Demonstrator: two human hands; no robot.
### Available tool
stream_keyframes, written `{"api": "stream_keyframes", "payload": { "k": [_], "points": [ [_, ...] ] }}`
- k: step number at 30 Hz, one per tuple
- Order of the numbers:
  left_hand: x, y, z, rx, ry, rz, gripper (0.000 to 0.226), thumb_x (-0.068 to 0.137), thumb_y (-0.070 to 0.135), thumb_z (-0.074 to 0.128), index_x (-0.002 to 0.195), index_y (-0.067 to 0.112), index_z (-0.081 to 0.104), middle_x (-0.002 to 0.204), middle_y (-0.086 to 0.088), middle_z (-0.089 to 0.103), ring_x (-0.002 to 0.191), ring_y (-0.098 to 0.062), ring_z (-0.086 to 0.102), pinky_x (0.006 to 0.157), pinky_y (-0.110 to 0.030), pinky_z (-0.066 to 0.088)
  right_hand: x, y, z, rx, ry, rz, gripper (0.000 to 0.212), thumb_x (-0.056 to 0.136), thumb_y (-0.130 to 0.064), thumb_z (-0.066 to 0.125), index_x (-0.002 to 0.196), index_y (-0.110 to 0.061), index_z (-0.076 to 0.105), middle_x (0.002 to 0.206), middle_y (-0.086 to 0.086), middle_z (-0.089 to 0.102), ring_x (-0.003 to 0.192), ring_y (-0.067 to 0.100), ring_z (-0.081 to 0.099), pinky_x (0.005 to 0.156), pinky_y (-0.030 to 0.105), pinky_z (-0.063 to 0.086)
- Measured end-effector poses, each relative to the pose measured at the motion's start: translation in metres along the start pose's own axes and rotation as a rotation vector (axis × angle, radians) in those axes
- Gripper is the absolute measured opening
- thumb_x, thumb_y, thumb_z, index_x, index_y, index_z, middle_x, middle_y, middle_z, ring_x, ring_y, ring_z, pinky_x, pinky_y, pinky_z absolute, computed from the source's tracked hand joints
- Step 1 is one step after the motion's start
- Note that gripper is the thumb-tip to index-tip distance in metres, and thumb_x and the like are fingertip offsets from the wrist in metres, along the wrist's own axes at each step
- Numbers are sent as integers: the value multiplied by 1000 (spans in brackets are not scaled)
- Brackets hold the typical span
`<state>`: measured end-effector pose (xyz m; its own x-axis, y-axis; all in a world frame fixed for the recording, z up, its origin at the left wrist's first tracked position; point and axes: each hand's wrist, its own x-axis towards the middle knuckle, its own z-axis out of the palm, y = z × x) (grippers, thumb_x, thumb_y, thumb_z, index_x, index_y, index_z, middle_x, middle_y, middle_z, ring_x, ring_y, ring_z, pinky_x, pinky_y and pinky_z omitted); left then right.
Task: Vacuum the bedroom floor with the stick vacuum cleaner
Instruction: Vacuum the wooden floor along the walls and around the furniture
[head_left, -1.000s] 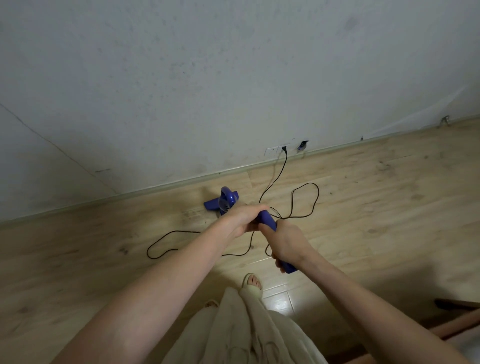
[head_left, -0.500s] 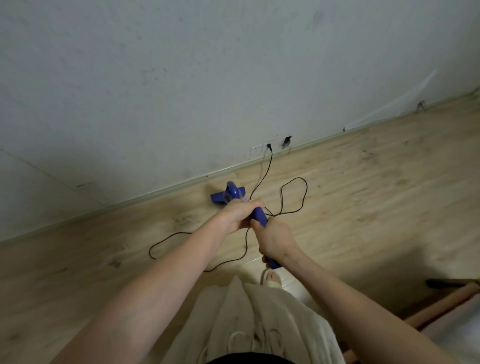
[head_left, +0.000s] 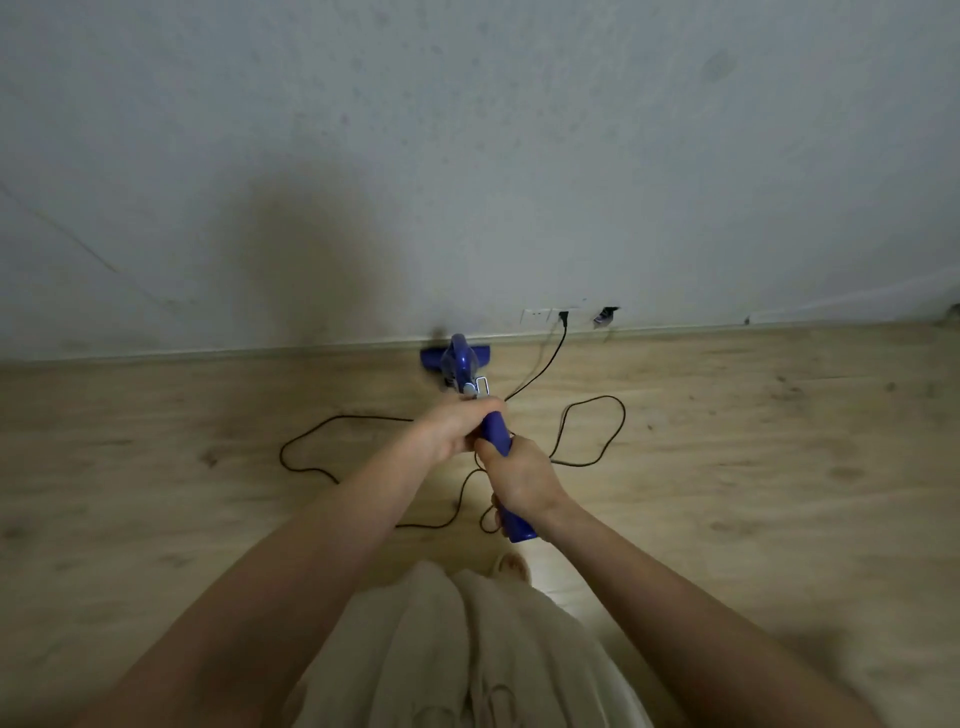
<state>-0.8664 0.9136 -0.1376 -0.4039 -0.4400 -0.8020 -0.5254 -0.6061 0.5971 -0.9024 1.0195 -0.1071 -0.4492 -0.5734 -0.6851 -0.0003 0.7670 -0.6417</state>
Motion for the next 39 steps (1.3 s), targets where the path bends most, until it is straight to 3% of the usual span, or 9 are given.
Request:
{"api": "stream_keyframes", "payload": {
  "k": [3,9,12,15,19,21,31,35,39],
  "points": [
    [-5,-6,11,-9,9,-30,18,89,12,59,103,2,57,84,-13,63,67,-18,61,54,-24,51,-12,6,-13,-102,-15,-17,26,94,-38,49,81,-15,48,84,8,58,78,29,60,68,36,47],
    [-23,-19,8,37,-30,-54,31,90,22,65,112,2,61,84,-6,66,69,-14,62,56,-23,48,-38,10,-11,-16,-47,-34,24,94,-34,51,77,-19,46,79,7,58,73,31,61,67,37,51],
    [-27,-24,3,-17,-41,-66,29,90,21,65,111,2,59,78,-8,66,58,-12,63,49,-22,50,-39,11,-1,-6,-26,-42,23,94,-36,51,76,-25,43,81,3,58,83,33,65,73,40,53],
    [-26,-22,0,-69,-40,-71,22,91,19,63,107,5,58,77,-8,64,58,-13,62,44,-19,49,-30,12,4,2,-29,-63,23,95,-35,50,76,-27,41,78,0,57,74,26,62,69,36,52],
    [-18,-26,3,-10,-27,-44,16,91,16,62,102,6,57,81,-10,61,68,-17,60,60,-24,53,-22,23,12,11,-10,-11,27,94,-43,50,82,-20,44,91,10,61,80,30,62,75,41,54],
    [-16,-29,6,-4,-24,-33,10,91,13,61,96,6,56,78,-11,62,66,-18,61,59,-26,52,-24,26,9,-19,7,-1,29,94,-44,49,83,-17,45,92,11,60,86,34,63,76,41,53],
    [-33,-52,12,-74,-119,-62,14,89,19,64,95,8,57,76,-6,60,66,-15,58,49,-23,49,-69,22,-15,-37,-76,16,25,94,-29,51,76,-12,47,66,3,50,54,19,51,50,30,45],
    [-30,-54,15,-94,-110,-67,16,87,19,66,95,8,56,79,-8,60,69,-17,59,57,-27,52,-71,25,-14,-9,-54,16,25,95,-30,51,76,-14,47,63,3,51,47,16,49,43,25,44],
    [-24,-56,18,-99,-80,-61,13,89,17,64,90,10,53,80,-10,58,68,-18,58,58,-28,52,-56,37,-2,-56,28,-4,27,95,-36,50,78,-14,47,72,5,56,60,23,57,61,37,51]
  ]
}}
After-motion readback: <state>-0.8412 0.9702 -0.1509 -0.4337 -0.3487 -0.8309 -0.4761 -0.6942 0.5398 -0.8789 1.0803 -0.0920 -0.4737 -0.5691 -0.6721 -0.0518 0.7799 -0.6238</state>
